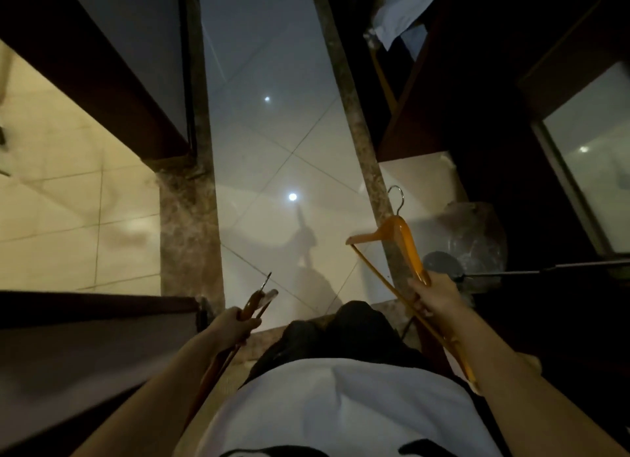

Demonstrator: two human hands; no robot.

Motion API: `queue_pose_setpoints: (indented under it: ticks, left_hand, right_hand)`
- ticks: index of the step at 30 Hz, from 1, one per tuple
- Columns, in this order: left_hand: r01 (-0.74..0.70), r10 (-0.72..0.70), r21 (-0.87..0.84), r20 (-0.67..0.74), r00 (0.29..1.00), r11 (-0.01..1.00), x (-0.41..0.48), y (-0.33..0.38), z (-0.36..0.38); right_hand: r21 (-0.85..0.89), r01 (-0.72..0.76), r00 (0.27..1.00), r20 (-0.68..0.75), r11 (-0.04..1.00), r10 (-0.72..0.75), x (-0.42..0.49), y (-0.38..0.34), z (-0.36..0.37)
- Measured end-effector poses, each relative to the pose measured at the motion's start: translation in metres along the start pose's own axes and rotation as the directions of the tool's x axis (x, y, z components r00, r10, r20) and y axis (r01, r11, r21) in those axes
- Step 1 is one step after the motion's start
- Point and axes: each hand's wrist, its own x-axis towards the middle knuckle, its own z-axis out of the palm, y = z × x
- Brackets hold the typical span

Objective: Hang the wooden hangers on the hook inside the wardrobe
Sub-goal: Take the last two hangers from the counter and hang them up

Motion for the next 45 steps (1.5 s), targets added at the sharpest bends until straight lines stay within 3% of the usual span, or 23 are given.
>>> queue_pose_setpoints:
  ticks: [6,11,15,24,28,32,40,45]
  left_hand:
    - [-0.107,0.109,0.034,-0.055,0.993,0.994,0.046,0.117,-0.041]
    - [-0.183,0.176,-0.046,-0.129,0.976,0.982,0.080,0.213,-0.066]
    - [-0.180,0.167,-0.099,-0.126,0.978,0.979,0.097,0.268,-0.084]
    - [-0.028,-0.002,-0.177,-0.167,0.986,0.984,0.138,0.287,-0.128]
    - [0.093,-0.121,-0.186,-0.146,0.982,0.978,0.165,0.283,-0.159]
    - [0.163,-0.187,-0.198,-0.111,0.976,0.967,0.201,0.298,-0.209]
    - [-0.041,0.036,-0.047,-0.105,0.994,0.998,0.267,0.423,-0.324]
    - [-0.201,0.193,-0.056,-0.112,0.975,0.978,0.291,0.524,-0.377]
  right_hand:
    - [-0.042,-0.153,0.988,0.029,0.987,0.154,0.044,-0.018,-0.026]
    - [-0.098,-0.281,0.956,0.054,0.955,0.287,0.094,-0.048,-0.064]
    - [-0.090,-0.298,0.946,0.105,0.950,0.307,0.150,-0.086,-0.092]
    - [-0.257,0.022,0.988,0.151,0.966,0.018,0.252,-0.287,-0.131]
    - [-0.187,0.129,0.987,0.118,0.974,-0.109,0.294,-0.371,-0.130]
    - [-0.132,0.142,0.985,0.121,0.981,-0.127,0.331,-0.430,-0.121]
    - [-0.134,-0.043,0.996,0.076,0.990,0.053,0.363,-0.471,-0.102]
    - [-0.142,-0.196,0.975,0.073,0.970,0.208,0.382,-0.480,-0.105]
